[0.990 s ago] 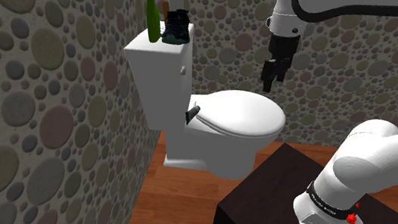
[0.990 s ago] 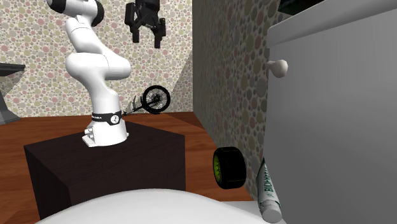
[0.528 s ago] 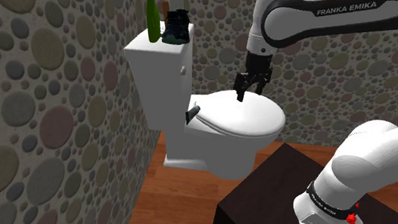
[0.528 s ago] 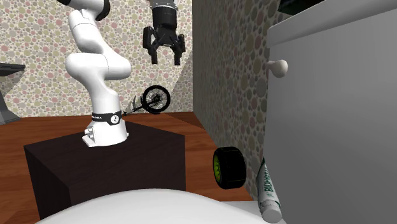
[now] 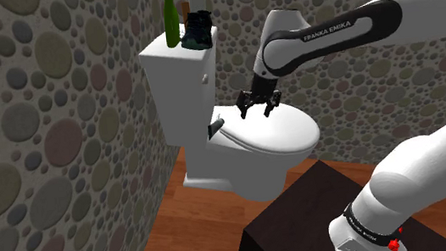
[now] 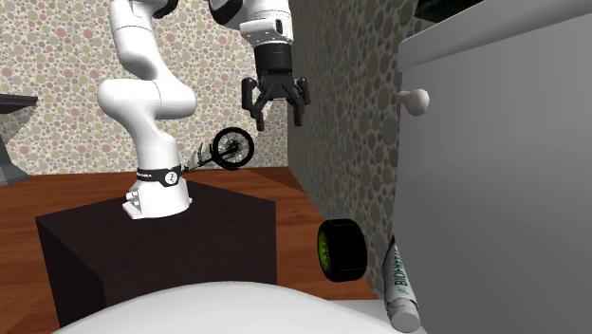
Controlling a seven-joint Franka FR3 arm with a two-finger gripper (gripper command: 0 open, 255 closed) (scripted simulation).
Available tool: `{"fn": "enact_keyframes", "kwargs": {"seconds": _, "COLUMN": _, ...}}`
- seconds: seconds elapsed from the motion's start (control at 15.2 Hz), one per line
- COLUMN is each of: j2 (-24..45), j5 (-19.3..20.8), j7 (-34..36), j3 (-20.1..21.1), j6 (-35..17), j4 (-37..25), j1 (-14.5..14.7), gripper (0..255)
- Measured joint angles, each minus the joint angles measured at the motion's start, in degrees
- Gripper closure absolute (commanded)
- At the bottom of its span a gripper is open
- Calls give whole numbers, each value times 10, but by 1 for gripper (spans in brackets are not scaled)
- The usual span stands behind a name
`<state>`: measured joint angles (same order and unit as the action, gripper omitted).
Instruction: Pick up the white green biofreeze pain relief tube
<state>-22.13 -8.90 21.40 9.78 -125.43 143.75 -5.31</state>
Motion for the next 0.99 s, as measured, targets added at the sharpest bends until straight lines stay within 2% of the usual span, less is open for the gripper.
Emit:
{"fn": "enact_keyframes", "kwargs": {"seconds": 0.46, "j2": 148, "j5": -10, "j7": 112, "j3": 20, "j6": -141, "j4": -48, "j1": -21, "gripper": 0}}
{"fn": "enact_keyframes", "kwargs": {"seconds": 0.99, "j2": 323, "j5": 4, "j7": 235, "j3": 7, "j6": -265, "j4": -147, "j1": -32, "gripper": 0}}
